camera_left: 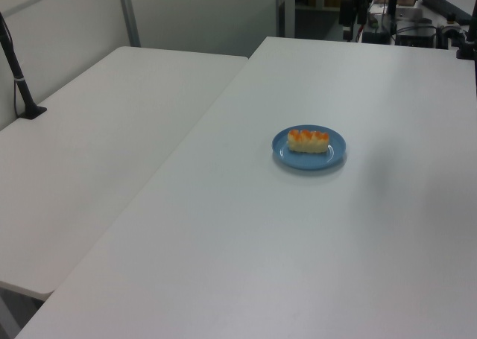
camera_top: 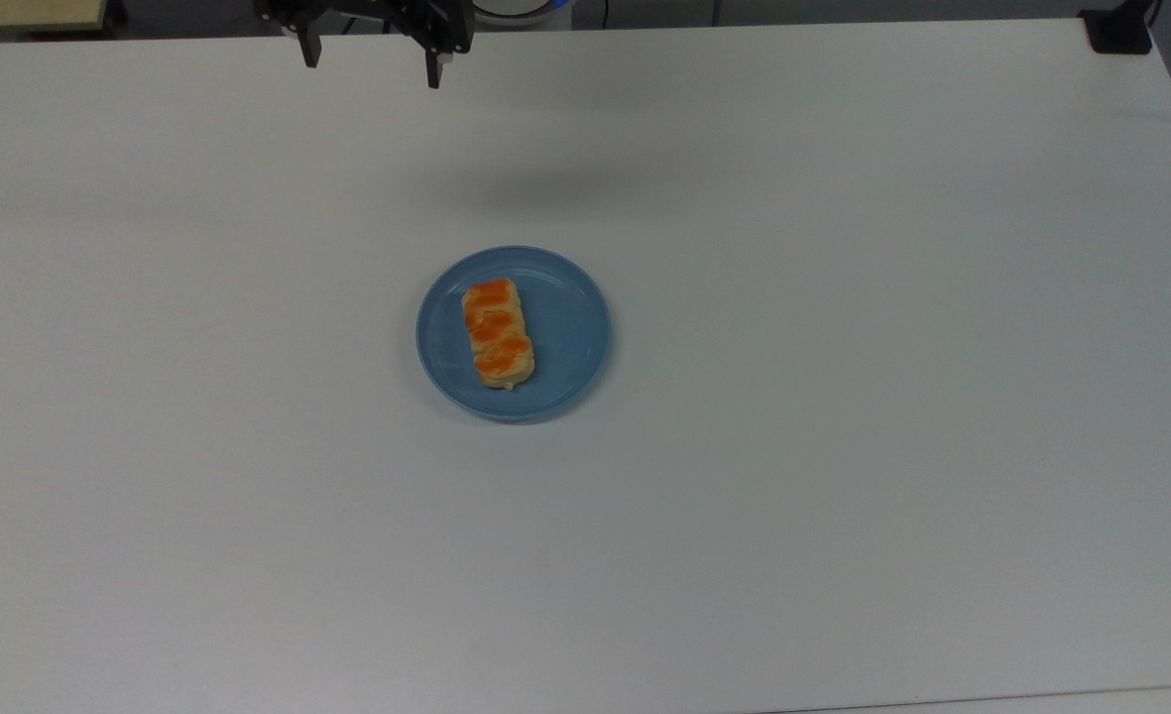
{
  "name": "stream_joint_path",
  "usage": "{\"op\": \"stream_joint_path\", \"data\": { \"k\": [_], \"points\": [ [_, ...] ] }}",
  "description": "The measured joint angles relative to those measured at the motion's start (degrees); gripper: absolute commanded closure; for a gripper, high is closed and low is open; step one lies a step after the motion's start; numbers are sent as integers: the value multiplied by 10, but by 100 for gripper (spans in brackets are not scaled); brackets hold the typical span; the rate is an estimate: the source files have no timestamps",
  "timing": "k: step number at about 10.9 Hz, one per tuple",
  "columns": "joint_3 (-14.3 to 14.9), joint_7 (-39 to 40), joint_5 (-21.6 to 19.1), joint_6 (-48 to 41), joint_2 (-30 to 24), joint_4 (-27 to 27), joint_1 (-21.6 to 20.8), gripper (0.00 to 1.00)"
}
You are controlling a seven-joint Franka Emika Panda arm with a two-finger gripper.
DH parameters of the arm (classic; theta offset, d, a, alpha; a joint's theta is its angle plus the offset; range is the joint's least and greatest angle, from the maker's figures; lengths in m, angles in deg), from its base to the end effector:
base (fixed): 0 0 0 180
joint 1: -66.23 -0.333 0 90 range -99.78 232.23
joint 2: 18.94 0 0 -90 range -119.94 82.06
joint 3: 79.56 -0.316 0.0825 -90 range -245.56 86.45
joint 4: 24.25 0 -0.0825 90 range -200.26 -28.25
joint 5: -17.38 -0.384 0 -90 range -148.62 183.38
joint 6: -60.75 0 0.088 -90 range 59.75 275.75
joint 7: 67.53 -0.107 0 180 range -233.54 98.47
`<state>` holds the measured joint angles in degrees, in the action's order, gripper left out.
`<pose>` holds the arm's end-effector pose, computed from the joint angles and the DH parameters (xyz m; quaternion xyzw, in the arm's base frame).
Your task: Put the bread on the table
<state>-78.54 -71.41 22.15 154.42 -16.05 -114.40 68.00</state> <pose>0.5743 -0.0362 0.6008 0.9976 -0.0557 0.0059 0.0419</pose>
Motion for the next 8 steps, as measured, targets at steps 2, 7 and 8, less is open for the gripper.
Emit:
{"op": "stream_joint_path", "data": {
  "k": [2, 7, 8],
  "points": [
    [-1, 9, -12, 0, 0, -1, 0, 0],
    [-5, 16, -20, 0, 4, -4, 0, 0],
    [-5, 16, -20, 0, 4, -4, 0, 0]
  ]
}}
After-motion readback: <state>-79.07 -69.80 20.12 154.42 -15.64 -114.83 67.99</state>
